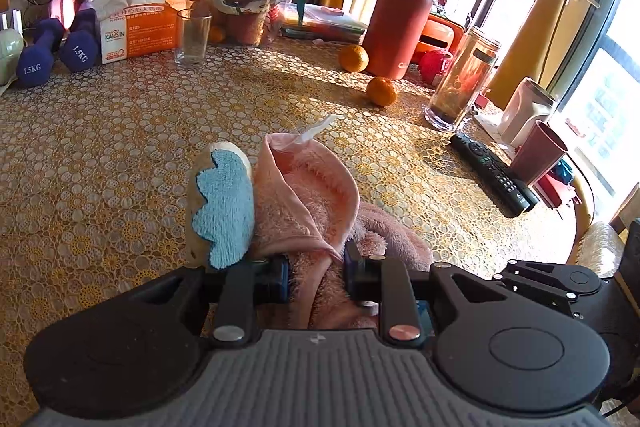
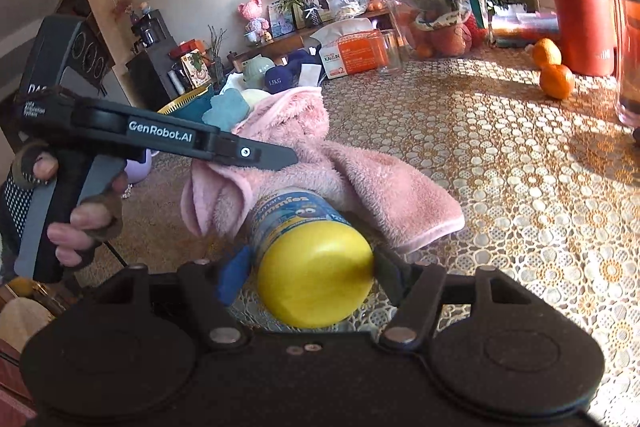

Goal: Organize objects

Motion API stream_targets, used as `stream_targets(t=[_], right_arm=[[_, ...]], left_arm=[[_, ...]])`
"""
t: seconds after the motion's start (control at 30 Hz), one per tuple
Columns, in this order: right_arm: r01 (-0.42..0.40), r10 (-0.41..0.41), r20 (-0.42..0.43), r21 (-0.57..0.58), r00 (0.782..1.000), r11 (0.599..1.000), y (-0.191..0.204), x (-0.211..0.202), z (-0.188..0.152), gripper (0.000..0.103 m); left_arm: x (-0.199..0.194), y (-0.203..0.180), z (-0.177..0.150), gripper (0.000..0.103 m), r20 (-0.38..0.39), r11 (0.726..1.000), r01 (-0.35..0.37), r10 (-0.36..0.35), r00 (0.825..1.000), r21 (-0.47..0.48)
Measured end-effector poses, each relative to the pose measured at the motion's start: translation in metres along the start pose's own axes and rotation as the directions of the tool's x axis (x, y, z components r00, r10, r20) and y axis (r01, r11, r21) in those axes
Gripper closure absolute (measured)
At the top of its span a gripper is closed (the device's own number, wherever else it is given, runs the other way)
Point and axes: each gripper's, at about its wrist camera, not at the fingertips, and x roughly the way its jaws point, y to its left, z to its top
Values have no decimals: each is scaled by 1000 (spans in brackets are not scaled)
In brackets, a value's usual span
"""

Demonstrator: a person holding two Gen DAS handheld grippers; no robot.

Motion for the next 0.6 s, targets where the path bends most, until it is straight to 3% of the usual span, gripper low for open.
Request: stream_targets(t=[0.17,0.33,0.47,0.6], right_arm=[[55,-57,-10,-172,998,984,24,1,1,37],[77,-85,-18,-257,996,963,36,1,-1,37],[87,-98,-22,-299,995,950,41,1,0,37],[103,-118,-19,-365,993,925,49,2,-1,37]], left_arm=[[9,22,-5,80,-41,997,-61,59,997,-41],[22,32,-18,80,-96,997,-69,65,993,-42],[8,28,-11,80,-55,997,-60,58,997,-40],[-20,16,4,80,9,1000,-2,2,1000,-30]])
